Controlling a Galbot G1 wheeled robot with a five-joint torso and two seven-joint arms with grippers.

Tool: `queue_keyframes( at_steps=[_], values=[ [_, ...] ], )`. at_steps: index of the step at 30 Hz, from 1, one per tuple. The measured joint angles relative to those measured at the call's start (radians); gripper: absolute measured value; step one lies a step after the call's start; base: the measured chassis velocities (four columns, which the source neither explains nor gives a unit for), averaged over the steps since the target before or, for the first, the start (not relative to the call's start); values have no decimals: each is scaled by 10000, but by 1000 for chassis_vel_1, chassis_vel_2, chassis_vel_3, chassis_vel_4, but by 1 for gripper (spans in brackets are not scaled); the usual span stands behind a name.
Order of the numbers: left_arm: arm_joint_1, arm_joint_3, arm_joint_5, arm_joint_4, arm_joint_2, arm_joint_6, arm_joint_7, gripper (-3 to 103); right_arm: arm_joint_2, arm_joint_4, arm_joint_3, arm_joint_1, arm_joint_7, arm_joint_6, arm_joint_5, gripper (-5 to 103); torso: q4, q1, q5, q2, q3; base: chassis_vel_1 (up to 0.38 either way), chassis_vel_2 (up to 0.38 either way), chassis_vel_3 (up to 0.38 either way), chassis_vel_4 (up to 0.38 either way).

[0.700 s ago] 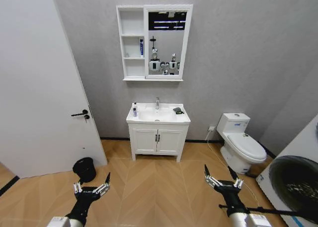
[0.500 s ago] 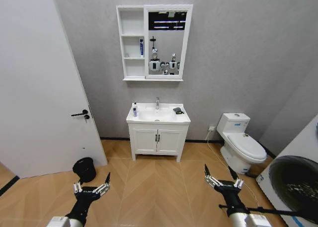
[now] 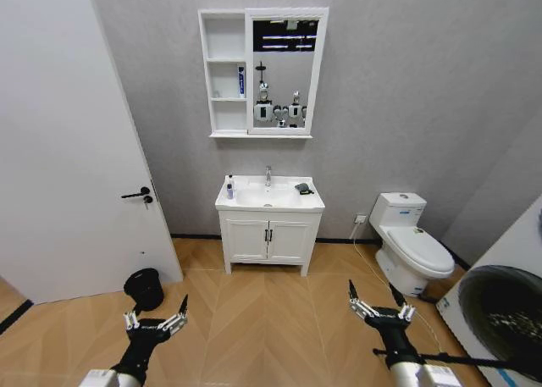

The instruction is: Move facial cleanser and shampoo from washbasin to cabinet, then wipe washbasin with towel.

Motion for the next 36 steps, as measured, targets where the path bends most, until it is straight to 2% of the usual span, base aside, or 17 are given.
queue_keyframes(
  at_steps=[5, 6, 12, 16, 19, 24, 25, 28, 36],
  values=[
    [12, 33, 34, 0, 40, 3, 36, 99, 58, -5, 56, 2, -99, 143, 3, 100, 0, 0, 0, 0, 0, 0, 0, 0, 0],
    [32, 14, 33, 0, 75, 5, 39, 102, 99, -29, 47, 28, -133, 197, -13, 100, 0, 0, 0, 0, 0, 0, 0, 0, 0],
    [7, 2, 12, 0, 123, 11, 44, 97, 146, -106, 72, 48, -200, 361, -71, 100, 0, -3, 0, 0, -1, -22, 15, 11, -16],
    [-20, 37, 11, 1, 105, 12, 46, 100, 131, -86, 127, 29, -200, 378, -65, 100, 0, -4, -1, 2, -2, -95, 70, 87, -83],
    [-59, 63, 11, 38, 104, 11, 50, 103, 142, -79, 144, 2, -192, 395, -64, 100, 1, -3, 1, 1, 0, -141, 149, 172, -147],
    [-83, 68, 11, 95, 116, 6, 53, 100, 188, -68, 126, -23, -181, 404, -77, 100, -3, 0, -6, 0, 0, -196, 196, 210, -209],
    [-85, 73, 9, 104, 116, 0, 58, 100, 195, -72, 123, -22, -180, 410, -87, 100, 3, 2, 7, 0, 1, -224, 246, 224, -245],
    [-95, 81, 7, 130, 110, -4, 58, 97, 197, -77, 121, -22, -175, 416, -90, 100, 2, 3, -4, -1, 1, -225, 239, 258, -234],
    [-97, 99, 6, 183, 101, -16, 61, 101, 204, -127, 105, 10, -169, 423, -84, 100, 0, 3, -1, -2, 1, -221, 231, 236, -230]
  ],
)
